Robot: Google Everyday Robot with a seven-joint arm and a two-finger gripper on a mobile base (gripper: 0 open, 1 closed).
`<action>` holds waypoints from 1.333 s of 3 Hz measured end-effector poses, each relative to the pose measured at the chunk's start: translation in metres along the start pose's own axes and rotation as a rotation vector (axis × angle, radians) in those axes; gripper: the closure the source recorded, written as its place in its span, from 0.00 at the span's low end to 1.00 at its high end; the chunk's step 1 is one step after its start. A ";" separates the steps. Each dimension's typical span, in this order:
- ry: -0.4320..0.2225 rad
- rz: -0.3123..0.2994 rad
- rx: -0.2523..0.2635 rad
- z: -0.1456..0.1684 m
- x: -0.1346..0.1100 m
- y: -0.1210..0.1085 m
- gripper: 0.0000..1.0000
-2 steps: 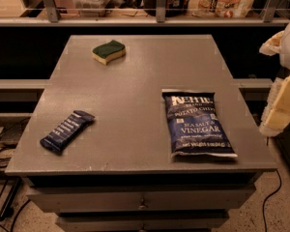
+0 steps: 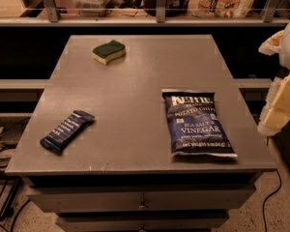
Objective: Pick blue chip bag
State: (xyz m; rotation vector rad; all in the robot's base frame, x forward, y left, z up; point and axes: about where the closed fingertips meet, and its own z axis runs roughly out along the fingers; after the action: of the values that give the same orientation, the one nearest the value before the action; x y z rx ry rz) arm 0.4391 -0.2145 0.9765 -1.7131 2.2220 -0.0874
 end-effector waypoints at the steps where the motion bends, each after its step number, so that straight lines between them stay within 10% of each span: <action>1: -0.139 0.011 -0.046 0.025 -0.023 0.003 0.00; 4: -0.229 0.116 -0.176 0.129 -0.068 0.007 0.00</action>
Offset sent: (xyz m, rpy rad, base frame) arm 0.0341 0.0828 -0.0754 0.3358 0.0883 0.0422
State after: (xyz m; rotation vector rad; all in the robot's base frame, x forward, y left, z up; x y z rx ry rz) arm 0.4863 -0.1282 0.8682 -1.5846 2.2041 0.3243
